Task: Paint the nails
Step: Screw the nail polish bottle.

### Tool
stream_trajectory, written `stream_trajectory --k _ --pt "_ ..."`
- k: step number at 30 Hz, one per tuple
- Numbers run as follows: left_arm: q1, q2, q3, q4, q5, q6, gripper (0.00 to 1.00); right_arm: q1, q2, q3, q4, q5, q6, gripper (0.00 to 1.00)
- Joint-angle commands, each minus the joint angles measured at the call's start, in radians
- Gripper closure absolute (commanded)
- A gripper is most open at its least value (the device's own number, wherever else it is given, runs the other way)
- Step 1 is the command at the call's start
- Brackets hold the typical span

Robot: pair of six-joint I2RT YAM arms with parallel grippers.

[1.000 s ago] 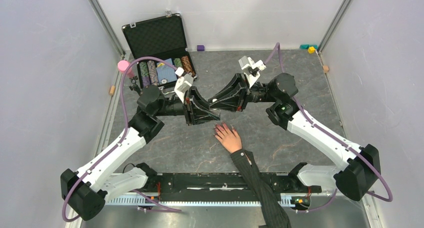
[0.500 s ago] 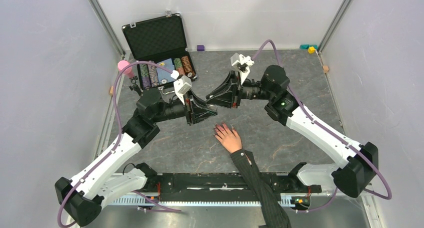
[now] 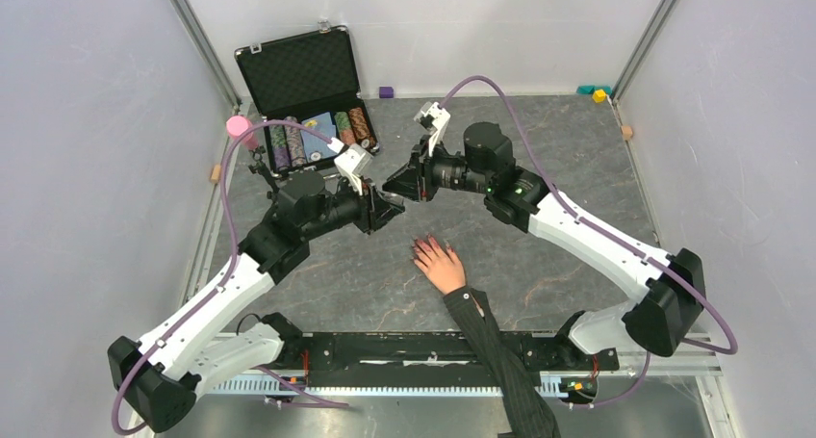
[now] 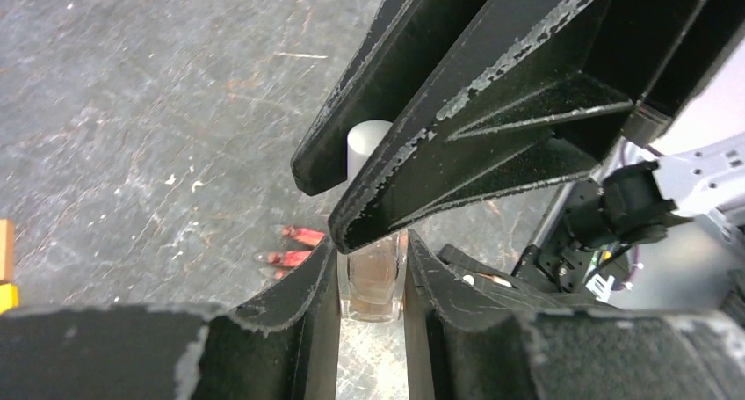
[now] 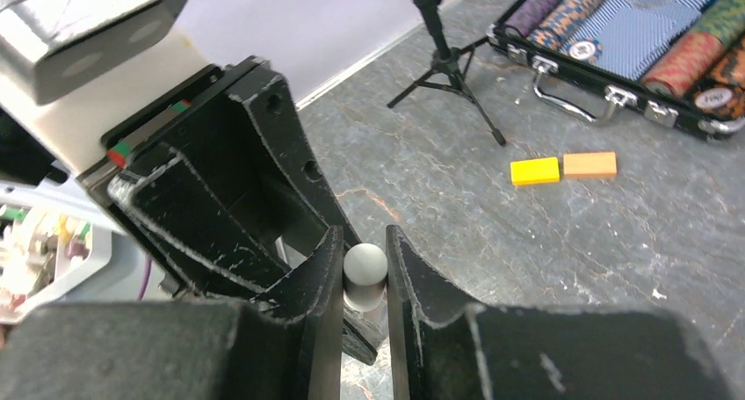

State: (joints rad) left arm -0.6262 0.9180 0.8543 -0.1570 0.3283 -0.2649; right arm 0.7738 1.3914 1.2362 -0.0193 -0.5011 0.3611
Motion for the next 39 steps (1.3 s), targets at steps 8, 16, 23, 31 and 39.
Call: stream_trajectory --k 8,16,23,31,39 --pt "0.02 0.021 0.023 0.137 -0.163 -0.02 0.98 0.056 0.04 0.04 -0.174 0.175 0.071 1.0" --pt "0.019 0.021 0.024 0.184 -0.038 -0.013 0.98 0.035 0.012 0.159 -0.214 0.166 -0.026 0.66" --pt "0.02 0.041 0.04 0.2 0.086 -0.014 0.98 -0.03 -0.041 0.21 -0.212 0.136 -0.064 0.4" --pt "0.02 0.053 0.054 0.201 0.148 -0.022 0.98 -0.08 -0.173 0.091 -0.044 0.009 -0.097 0.33" --pt "0.019 0.038 0.021 0.377 0.388 -0.117 0.98 -0.082 -0.29 -0.114 0.234 -0.183 -0.101 0.3"
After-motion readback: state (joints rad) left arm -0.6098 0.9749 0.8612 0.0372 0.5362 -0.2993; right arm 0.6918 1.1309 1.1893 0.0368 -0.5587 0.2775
